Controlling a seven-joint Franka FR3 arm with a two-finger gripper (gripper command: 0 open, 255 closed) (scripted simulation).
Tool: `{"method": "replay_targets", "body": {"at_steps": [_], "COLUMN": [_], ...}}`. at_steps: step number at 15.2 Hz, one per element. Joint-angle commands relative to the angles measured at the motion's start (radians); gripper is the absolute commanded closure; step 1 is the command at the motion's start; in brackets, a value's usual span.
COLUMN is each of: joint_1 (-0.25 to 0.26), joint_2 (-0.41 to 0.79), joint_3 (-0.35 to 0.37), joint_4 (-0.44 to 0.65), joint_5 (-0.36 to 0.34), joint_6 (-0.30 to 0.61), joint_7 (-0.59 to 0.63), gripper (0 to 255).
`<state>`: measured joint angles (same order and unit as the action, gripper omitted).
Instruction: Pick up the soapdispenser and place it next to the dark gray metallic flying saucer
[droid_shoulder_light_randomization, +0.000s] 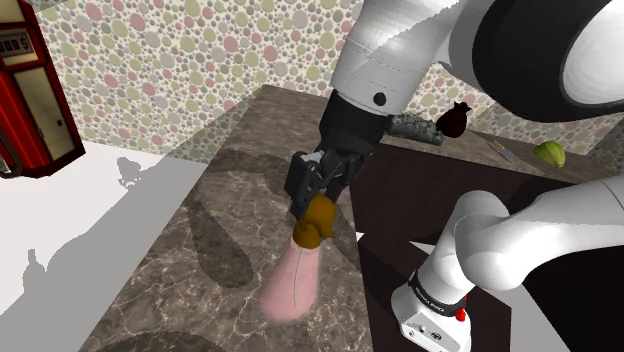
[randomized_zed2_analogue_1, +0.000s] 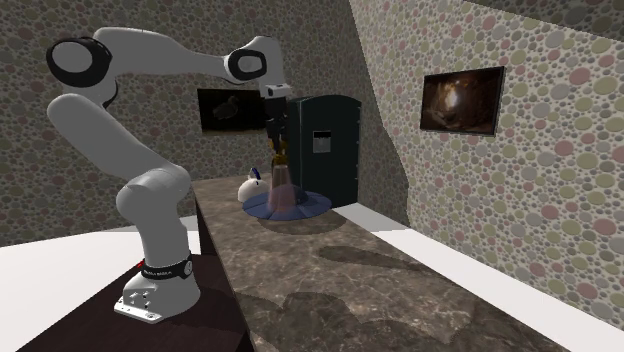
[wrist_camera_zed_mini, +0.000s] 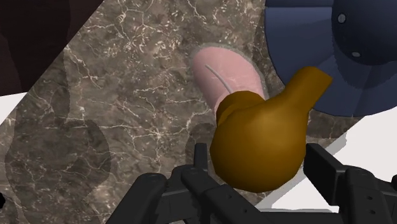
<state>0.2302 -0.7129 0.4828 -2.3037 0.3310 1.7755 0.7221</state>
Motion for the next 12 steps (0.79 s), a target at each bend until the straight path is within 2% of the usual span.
{"method": "replay_targets", "body": {"at_steps": [1, 12], "joint_1": [0.005, 0.020], "joint_2": [-0.009, -0.010], "joint_3": [0.004, 0.044], "joint_4": [-0.034, -0.176], "joint_5": [0.007, 0.043], "joint_6": [0.025, 0.168], "joint_7": [-0.003, -0.014], "gripper": [255, 255]}}
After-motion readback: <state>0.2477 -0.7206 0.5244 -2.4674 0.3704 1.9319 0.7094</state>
